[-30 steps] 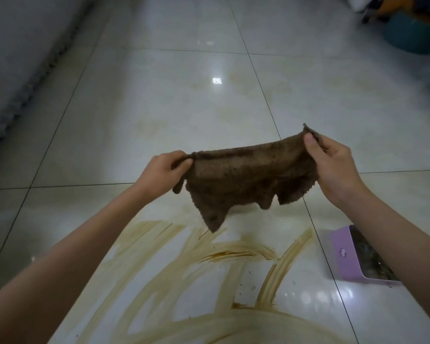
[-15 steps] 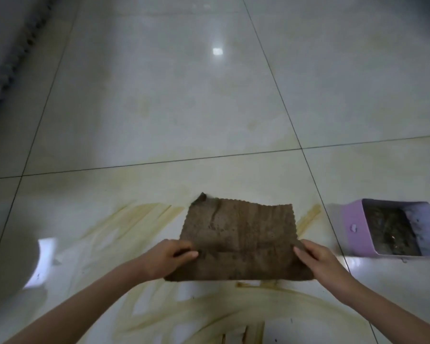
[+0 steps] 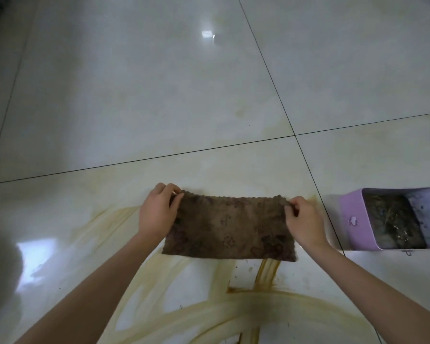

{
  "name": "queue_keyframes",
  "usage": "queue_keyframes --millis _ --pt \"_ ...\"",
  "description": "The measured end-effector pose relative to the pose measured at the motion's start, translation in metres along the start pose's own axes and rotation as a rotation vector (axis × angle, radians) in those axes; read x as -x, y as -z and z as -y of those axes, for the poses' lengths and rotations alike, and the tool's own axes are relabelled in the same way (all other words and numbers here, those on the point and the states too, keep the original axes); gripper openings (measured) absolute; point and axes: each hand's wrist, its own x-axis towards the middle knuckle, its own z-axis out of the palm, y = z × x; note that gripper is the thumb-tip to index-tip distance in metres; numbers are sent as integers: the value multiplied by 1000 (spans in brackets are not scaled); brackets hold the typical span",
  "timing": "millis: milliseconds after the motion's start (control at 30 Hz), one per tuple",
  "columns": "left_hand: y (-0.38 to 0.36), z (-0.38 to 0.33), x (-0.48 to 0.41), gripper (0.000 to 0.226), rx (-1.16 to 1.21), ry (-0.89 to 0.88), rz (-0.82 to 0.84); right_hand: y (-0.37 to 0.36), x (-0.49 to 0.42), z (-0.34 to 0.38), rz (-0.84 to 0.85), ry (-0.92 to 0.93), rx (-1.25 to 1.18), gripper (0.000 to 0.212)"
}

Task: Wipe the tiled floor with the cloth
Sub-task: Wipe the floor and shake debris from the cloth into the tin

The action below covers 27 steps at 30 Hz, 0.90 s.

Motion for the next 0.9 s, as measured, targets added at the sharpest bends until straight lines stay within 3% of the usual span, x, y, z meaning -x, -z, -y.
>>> queue_keyframes --millis 100,233,300,367,467,533,633,800,900 --pt "-7 9 7 30 -60 -102 -51 -3 -3 -5 31 23 113 27" --pt "-6 24 8 48 -188 -227 168 -5 -9 -1 150 145 130 55" --pt "-5 22 4 48 -237 -221 206 -6 -16 4 224 123 144 51" --pt "-2 14 1 47 -279 -204 205 -4 -19 7 249 109 197 32" --pt "5 3 10 42 -335 -265 131 3 -16 5 244 223 284 26" --pt "9 -2 24 34 -305 -359 86 9 -11 5 249 273 219 27" --pt "9 -4 49 26 -281 -465 147 16 -4 20 305 295 124 25" --pt "10 2 67 33 -204 -356 216 -3 14 96 449 188 -190 29" --pt "14 9 73 36 -77 -264 188 -30 30 146 648 -12 -604 36"
